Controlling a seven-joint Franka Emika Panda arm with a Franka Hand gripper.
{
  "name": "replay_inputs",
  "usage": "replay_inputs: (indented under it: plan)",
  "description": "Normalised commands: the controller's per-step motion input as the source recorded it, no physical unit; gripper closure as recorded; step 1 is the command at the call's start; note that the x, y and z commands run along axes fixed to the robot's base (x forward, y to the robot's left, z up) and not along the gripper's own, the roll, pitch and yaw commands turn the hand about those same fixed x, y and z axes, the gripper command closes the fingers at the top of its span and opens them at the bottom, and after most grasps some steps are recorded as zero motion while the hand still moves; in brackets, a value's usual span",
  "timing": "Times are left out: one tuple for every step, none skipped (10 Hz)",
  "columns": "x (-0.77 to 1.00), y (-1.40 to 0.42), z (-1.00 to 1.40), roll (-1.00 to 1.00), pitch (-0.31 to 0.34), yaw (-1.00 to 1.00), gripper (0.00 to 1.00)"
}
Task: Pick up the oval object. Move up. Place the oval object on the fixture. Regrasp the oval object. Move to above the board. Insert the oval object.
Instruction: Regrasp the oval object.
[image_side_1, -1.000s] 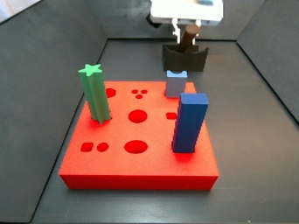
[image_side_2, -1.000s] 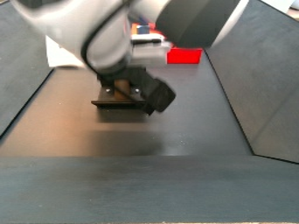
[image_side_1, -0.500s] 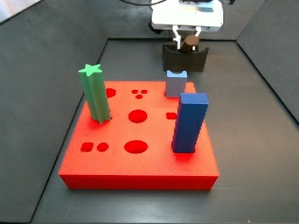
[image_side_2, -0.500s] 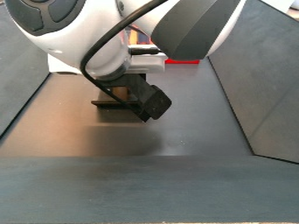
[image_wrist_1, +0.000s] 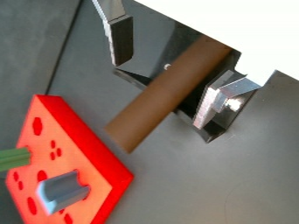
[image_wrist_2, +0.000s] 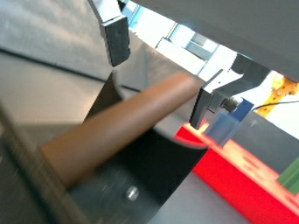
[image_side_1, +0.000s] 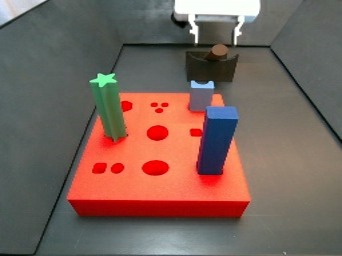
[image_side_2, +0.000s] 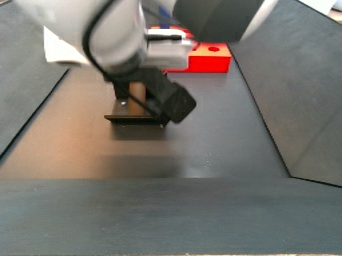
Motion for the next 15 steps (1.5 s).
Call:
replay_inputs:
  plan:
    - [-0.04,0.00,1.00,0.08,0.005,0.02,0.00]
    - [-0.04,0.00,0.94,0.07,0.021,0.03,0.00]
    - [-0.04,0.00,0.70,0.06,0.044,0.02,0.00]
    - [-0.03,0.00,0.52,0.05,0.059,0.02,0.00]
    - [-0.03,0.01,0.34,0.05,0.071,0.01,0.00]
    - [-1.00,0.00,0.00,0.00,0.013,-0.08,0.00]
    - [-1.00,0.00,-0.06,-0.03,-0.023,-0.09,0.00]
    - [-1.00,0.00,-0.02,-0.01,-0.059,-0.09,0.00]
    - [-1.00,0.00,0.00,0.01,-0.081,-0.07,0.00]
    - [-1.00,0.00,-0.01,0.03,-0.088,-0.06,0.00]
    - [-1.00,0.00,0.00,0.05,-0.104,-0.03,0.00]
    - [-1.00,-0.01,0.01,0.07,-0.113,-0.01,0.00]
    - [-0.97,-0.01,0.01,0.09,-0.121,0.00,0.00]
    - [-0.89,-0.01,0.01,0.10,-0.123,0.01,0.00]
    - [-0.67,-0.01,0.02,0.12,-0.119,0.04,0.00]
